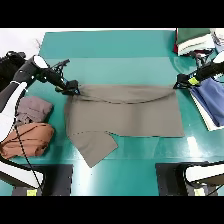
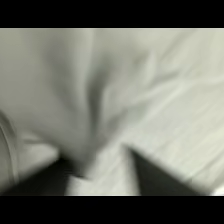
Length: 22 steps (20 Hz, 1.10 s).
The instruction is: Fold the shirts.
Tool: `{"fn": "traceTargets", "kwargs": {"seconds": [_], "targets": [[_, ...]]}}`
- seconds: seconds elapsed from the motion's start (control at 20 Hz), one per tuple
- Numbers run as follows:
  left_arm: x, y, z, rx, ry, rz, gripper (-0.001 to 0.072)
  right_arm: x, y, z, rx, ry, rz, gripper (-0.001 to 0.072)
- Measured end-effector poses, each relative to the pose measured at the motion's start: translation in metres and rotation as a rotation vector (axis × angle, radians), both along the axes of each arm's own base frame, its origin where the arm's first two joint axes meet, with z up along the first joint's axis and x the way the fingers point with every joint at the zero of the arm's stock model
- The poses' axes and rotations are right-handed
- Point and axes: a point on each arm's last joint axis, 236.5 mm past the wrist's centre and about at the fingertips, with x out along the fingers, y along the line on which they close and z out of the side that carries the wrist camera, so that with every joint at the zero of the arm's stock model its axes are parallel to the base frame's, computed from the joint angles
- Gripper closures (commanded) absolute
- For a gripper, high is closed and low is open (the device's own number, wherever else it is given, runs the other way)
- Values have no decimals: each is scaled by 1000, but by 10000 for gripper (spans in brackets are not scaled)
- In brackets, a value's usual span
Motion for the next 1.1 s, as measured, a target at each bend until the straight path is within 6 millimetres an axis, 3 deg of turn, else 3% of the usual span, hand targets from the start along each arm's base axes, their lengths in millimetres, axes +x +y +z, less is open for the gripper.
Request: {"fn": "traceTargets", "kwargs": {"seconds": [0.1,0.25,0.4,0.6,0.75,0.95,1.1], "targets": [[-14,2,2,10,35,-4,166,-7,0,6,2,-3,2,325],[-37,7,25,49,12,-16,165,-28,-3,26,2,3,9,326],[-79,22,31,105,7,9,166,-56,-5,44,0,-7,-3,327],[-155,33,9,129,63,64,165,-88,-3,51,-9,-38,-25,327],[-201,31,-14,105,116,115,165,-102,0,50,-14,-57,-36,328],[-232,21,-40,40,167,187,165,-106,8,50,15,-77,-44,328],[-238,9,-49,-26,182,243,166,-104,17,54,52,-95,-49,327]]}}
